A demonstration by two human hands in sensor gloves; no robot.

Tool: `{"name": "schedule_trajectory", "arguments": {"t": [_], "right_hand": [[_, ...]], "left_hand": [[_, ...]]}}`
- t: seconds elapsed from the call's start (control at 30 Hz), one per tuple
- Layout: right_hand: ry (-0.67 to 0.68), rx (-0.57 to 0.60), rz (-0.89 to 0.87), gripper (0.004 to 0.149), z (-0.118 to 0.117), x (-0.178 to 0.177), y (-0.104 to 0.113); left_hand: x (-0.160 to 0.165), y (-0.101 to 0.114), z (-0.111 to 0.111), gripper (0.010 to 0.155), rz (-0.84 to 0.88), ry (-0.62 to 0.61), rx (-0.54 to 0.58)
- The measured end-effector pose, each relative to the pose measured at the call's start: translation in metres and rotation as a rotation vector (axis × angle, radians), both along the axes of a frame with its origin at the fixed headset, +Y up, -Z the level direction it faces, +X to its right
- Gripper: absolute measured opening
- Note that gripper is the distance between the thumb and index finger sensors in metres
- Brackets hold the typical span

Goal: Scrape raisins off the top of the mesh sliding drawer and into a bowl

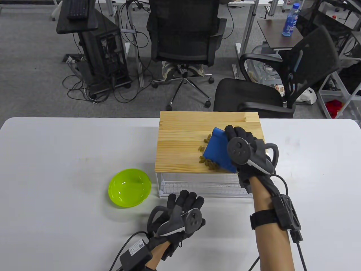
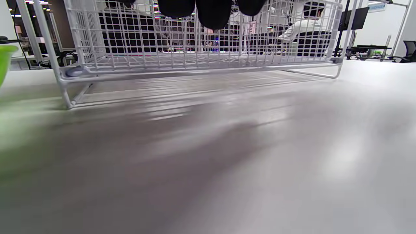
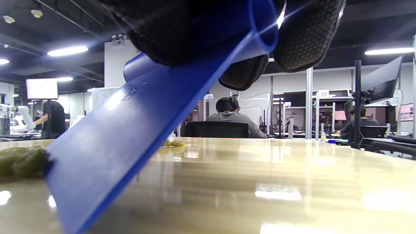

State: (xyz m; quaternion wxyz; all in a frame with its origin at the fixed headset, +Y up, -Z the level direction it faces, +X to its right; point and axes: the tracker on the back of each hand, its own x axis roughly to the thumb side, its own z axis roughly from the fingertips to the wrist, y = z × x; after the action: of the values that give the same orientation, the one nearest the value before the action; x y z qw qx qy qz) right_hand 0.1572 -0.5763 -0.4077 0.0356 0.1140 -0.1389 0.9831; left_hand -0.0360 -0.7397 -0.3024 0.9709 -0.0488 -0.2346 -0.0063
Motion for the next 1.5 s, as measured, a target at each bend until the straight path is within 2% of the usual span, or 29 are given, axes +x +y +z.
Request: {"name": "schedule_trajectory", "arguments": {"t": [0.4,0.67,0.9,1.17,1.3,1.5], "right_hand": [[0.035,0.020,-0.001,0.059,0.001,-0.005,0.005],[-0.137,0.088,-0.028,0.059,-0.004,0.016,0.016],[-0.333,0.057,-0.027,0.059,-0.012,0.035,0.018],[-0.405,0.066,-0.030,0.058,-0.024,0.040,0.013],[-0.440,0.049,-0.063,0.058,-0.039,0.036,0.017],[-0.474,0.019,-0.021,0.058,-0.061,0.025,0.013]], "left_hand": [[-0.005,-0.004,-0.004,0.076,0.011,0.008,-0.057],[-0.002,-0.004,-0.003,0.076,0.007,-0.003,-0.057],[-0.004,-0.005,-0.005,0.076,0.015,0.007,-0.069],[-0.002,0.001,-0.003,0.076,0.017,0.004,-0.041],[-0.007,0.004,-0.004,0.075,0.029,0.007,-0.045],[-0.012,0.006,-0.008,0.075,0.034,0.019,-0.059]]}}
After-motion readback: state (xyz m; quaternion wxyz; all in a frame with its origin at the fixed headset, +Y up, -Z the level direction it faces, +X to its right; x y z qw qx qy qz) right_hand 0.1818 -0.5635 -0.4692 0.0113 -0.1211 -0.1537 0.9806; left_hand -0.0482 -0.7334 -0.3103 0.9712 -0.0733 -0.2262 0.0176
